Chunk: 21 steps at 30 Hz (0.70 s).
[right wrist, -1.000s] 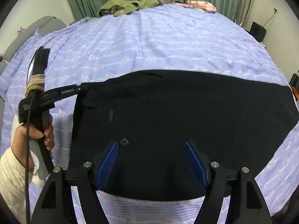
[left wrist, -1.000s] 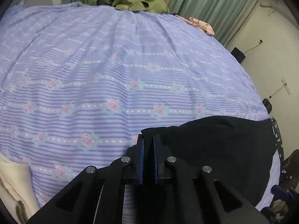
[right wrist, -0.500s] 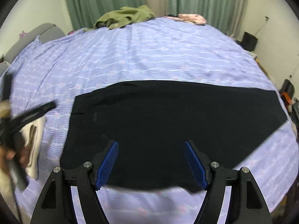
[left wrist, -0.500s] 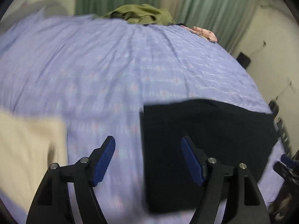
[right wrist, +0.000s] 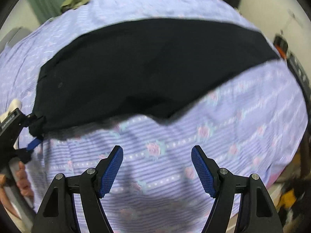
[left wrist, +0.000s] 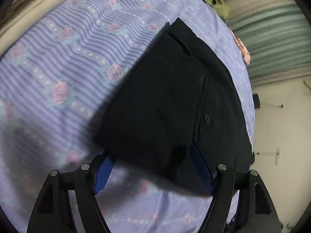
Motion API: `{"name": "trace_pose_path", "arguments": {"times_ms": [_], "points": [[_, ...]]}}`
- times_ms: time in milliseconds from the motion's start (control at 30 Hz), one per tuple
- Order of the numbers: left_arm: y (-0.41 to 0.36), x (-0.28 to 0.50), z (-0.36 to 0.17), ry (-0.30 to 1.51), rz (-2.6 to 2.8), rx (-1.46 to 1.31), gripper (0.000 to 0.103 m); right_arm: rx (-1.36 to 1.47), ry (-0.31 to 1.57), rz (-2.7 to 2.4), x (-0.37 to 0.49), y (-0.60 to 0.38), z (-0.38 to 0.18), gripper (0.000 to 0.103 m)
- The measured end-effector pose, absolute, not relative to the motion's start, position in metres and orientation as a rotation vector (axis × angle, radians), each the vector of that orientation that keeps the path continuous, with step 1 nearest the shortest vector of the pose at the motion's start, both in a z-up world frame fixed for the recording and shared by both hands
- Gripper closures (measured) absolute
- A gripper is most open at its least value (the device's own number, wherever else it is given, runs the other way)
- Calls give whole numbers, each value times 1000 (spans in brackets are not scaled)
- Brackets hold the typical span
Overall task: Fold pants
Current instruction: 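Grasp the strip end with the left gripper and fold it over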
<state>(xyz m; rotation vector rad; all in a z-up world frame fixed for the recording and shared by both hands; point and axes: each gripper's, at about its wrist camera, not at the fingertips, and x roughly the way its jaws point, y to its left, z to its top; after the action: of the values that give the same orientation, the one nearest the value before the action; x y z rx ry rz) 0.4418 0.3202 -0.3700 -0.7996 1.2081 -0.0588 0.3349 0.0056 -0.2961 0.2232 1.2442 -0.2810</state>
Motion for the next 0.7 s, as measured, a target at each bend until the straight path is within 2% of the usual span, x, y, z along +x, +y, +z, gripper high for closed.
{"name": "trace_pose_path", "arguments": {"times_ms": [100,133,167,200,333,400,500,567,633,700], "points": [[320,454,-377,1194,-30,-823,32,207,1244,-280,341,9,-300,30],[322,456,-377,1201,-7,-825,46,188,1239,-276,343,11,-299,30],[322,459,-375,1209,9,-809,65,164,1232,-270,347,14,-298,30],[323,461,-367,1198,10,-781,73,145,1225,-267,350,16,-295,30],[313,468,-296,1016,-46,-560,77,143,1154,-194,351,20,-279,30],[301,476,-280,971,-41,-456,77,148,1123,-169,347,14,-273,30],[283,485,-276,966,13,-313,77,150,1126,-173,350,2,-278,31],[278,488,-280,982,43,-308,77,178,1120,-168,354,-6,-283,35],[276,486,-283,992,63,-298,77,203,1120,-148,361,-12,-286,45],[277,482,-284,995,70,-278,77,204,1106,-124,364,-14,-284,46]]}}
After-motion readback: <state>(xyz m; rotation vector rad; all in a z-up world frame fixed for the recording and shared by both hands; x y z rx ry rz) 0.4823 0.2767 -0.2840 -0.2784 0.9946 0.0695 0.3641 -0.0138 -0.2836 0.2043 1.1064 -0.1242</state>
